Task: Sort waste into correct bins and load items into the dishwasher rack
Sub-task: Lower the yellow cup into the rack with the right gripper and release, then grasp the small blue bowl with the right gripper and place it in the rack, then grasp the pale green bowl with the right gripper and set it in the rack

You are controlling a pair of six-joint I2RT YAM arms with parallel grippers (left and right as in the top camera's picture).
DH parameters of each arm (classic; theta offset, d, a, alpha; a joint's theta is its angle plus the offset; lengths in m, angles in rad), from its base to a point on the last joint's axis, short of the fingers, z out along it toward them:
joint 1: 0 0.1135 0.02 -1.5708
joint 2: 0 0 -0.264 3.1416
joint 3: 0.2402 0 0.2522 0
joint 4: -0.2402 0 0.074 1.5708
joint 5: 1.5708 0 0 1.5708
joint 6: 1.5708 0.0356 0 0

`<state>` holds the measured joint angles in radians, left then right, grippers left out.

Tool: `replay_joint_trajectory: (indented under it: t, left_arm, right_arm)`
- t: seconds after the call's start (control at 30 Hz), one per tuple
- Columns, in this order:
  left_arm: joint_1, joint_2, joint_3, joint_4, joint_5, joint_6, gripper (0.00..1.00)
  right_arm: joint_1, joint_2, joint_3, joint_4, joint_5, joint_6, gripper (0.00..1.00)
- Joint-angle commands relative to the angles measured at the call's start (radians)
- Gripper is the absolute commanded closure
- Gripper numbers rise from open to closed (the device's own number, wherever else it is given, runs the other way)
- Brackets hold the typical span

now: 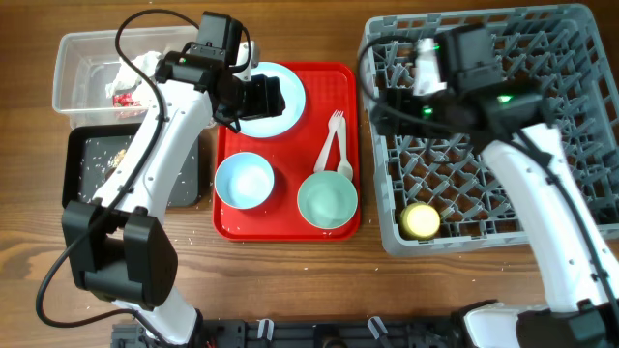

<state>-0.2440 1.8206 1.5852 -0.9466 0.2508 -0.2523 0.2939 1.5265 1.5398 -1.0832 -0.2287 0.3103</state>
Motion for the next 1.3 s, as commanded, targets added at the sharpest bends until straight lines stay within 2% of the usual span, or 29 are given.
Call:
replay_joint_trajectory:
  t: [0.0, 0.17, 0.2, 0.3, 0.43, 0.47, 0.53, 0.57, 0.63, 0.67, 0.73, 0.87, 0.97, 1.07, 1.17, 1.2, 1.27]
  left_arm:
    - [0.031, -0.018, 0.012, -0.014, -0.036, -0.05, 0.16]
    - [0.212, -0.029, 0.012, -0.06, -0.035, -0.062, 0.15]
    - [0.258, -0.053, 0.015, -0.07, -0.027, -0.011, 0.19]
    - [0.334, -0.148, 0.051, -0.087, -0.029, 0.078, 0.18]
    - [0.382, -0.291, 0.058, -0.063, -0.042, 0.092, 0.0]
    - [0.382, -0.298, 0.058, -0.064, -0.052, 0.092, 0.0]
    - [0.382, -0.295, 0.058, -0.064, -0.051, 0.092, 0.0]
    - [0.382, -0.295, 0.058, -0.064, -0.051, 0.092, 0.0]
    - [0.382, -0.295, 0.058, -0.065, -0.051, 0.092, 0.0]
    - [0.382, -0.295, 0.058, -0.064, -0.051, 0.092, 0.0]
    - [0.382, -0.295, 0.058, -0.065, -0.051, 0.092, 0.0]
    - [0.382, -0.295, 0.058, -0.064, -0.051, 0.092, 0.0]
    - [0.382, -0.295, 0.058, -0.064, -0.051, 0.092, 0.0]
    - [0.382, -0.295, 0.058, -0.065, -0.051, 0.092, 0.0]
    - [0.382, -0.295, 0.058, -0.064, -0.051, 0.092, 0.0]
    - [0.382, -0.295, 0.058, -0.064, -0.051, 0.092, 0.0]
    - [0.382, -0.295, 0.058, -0.064, -0.051, 0.092, 0.0]
  right_arm:
    - [0.133, 0.093, 0.01, 0.051, -0.015, 0.012, 0.18]
    - [0.28, 0.275, 0.01, 0.214, -0.02, 0.137, 0.24]
    - [0.306, 0.31, 0.01, 0.263, -0.028, 0.144, 0.27]
    - [0.365, 0.399, 0.01, 0.359, -0.026, 0.175, 0.32]
    - [0.406, 0.559, 0.01, 0.418, -0.094, 0.215, 0.36]
    - [0.41, 0.583, 0.01, 0.43, -0.105, 0.215, 0.37]
    - [0.422, 0.626, 0.01, 0.446, -0.114, 0.221, 0.47]
    - [0.423, 0.637, 0.01, 0.447, -0.112, 0.239, 0.57]
    - [0.423, 0.64, 0.01, 0.446, -0.108, 0.243, 0.7]
    - [0.423, 0.64, 0.011, 0.446, -0.108, 0.243, 0.82]
    - [0.415, 0.635, 0.016, 0.442, -0.108, 0.264, 0.95]
    - [0.37, 0.566, 0.024, 0.377, -0.085, 0.23, 0.96]
    - [0.315, 0.433, 0.024, 0.302, 0.038, 0.155, 0.96]
    - [0.261, 0.275, 0.024, 0.257, 0.248, 0.108, 0.96]
    - [0.206, 0.151, 0.024, 0.252, 0.515, 0.108, 0.96]
    - [0.186, 0.113, 0.024, 0.255, 0.701, 0.108, 0.96]
    - [0.179, 0.106, 0.024, 0.285, 0.946, 0.068, 0.96]
